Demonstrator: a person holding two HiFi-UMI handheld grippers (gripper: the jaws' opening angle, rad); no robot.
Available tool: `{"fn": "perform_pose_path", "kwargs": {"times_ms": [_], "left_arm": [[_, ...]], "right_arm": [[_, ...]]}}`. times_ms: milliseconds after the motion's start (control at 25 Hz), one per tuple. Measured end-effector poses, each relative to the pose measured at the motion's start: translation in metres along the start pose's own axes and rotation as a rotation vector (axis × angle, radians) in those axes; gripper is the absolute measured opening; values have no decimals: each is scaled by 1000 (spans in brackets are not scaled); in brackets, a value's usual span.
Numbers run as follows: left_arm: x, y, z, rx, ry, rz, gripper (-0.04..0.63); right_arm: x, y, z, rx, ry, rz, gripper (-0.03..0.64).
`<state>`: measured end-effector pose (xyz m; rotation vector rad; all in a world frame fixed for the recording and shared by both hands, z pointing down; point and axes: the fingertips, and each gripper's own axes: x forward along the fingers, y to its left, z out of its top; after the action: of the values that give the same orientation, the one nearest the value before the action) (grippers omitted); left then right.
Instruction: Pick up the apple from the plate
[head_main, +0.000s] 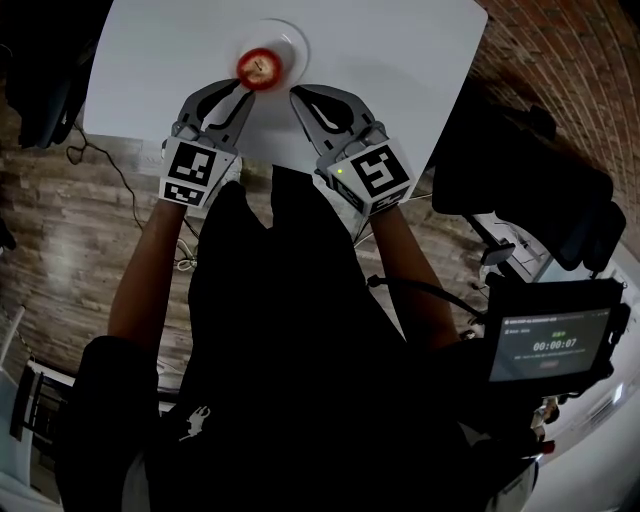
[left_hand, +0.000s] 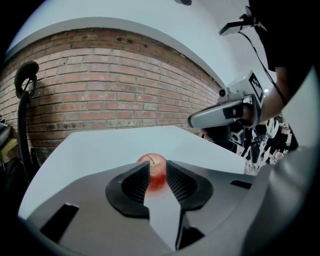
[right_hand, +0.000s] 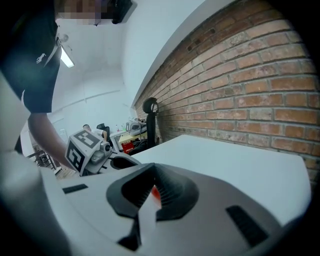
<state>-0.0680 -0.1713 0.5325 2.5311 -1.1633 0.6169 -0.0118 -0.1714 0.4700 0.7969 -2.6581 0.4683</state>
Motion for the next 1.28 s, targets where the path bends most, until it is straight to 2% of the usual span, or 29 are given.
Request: {"fn": "perform_pose_path", "kwargs": {"times_ms": [400, 600, 840, 1080, 1280], "left_arm": [[4, 2, -7, 26, 22, 14, 179], [9, 0, -12, 54, 39, 21, 279], [18, 1, -16, 72, 53, 18, 316], [26, 5, -23, 81, 68, 26, 382], [30, 6, -24, 88, 76, 19, 393]], "right_arm": [[-5, -4, -3, 7, 16, -5, 5], [-4, -5, -2, 6, 16, -3, 5], [-5, -10, -1, 7, 16, -18, 5], [-4, -11, -1, 18, 18, -23, 5], [-4, -13, -1, 9, 35, -25, 5]]}}
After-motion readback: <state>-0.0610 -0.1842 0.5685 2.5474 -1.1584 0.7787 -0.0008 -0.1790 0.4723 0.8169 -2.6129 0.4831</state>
